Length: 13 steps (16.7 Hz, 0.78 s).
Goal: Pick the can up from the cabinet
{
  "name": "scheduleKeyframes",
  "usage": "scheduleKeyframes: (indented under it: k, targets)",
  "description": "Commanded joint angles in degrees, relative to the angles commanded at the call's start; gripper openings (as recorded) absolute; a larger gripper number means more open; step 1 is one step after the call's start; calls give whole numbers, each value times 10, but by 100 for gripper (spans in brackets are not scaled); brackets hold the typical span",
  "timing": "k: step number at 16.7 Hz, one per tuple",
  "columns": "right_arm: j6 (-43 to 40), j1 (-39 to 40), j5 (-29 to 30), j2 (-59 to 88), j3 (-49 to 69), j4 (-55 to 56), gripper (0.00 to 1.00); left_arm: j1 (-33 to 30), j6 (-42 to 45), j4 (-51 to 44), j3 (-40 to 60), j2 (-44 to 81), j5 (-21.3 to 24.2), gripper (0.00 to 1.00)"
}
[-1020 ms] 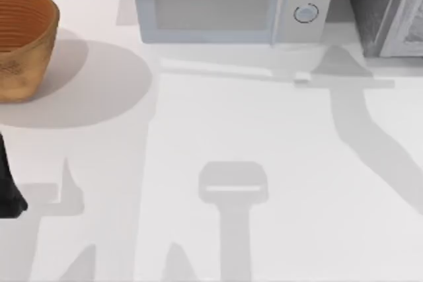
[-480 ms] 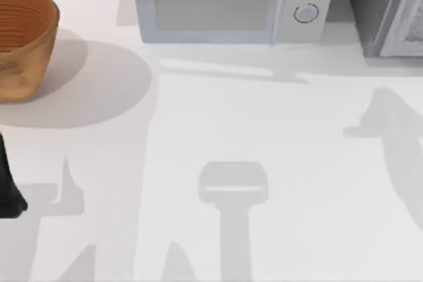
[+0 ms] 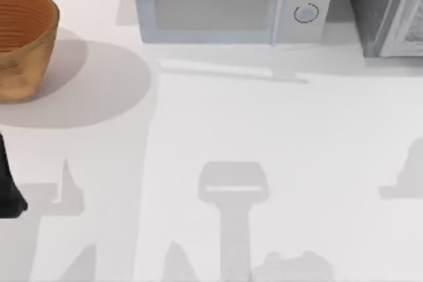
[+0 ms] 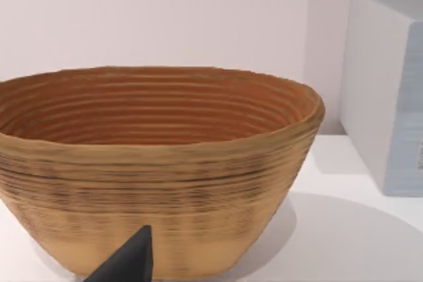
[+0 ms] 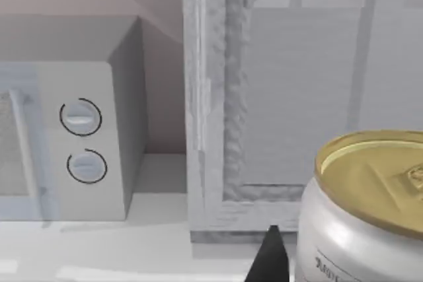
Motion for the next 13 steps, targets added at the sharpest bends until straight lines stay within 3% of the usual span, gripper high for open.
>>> scheduleKeyframes:
  k: [5, 13]
  targets:
    - [-2, -54, -56, -97, -130, 46, 0, 0, 0, 0, 0, 0, 0, 100]
    - [-2, -57, -62, -96, -139, 53, 0, 0, 0, 0, 0, 0, 0, 100]
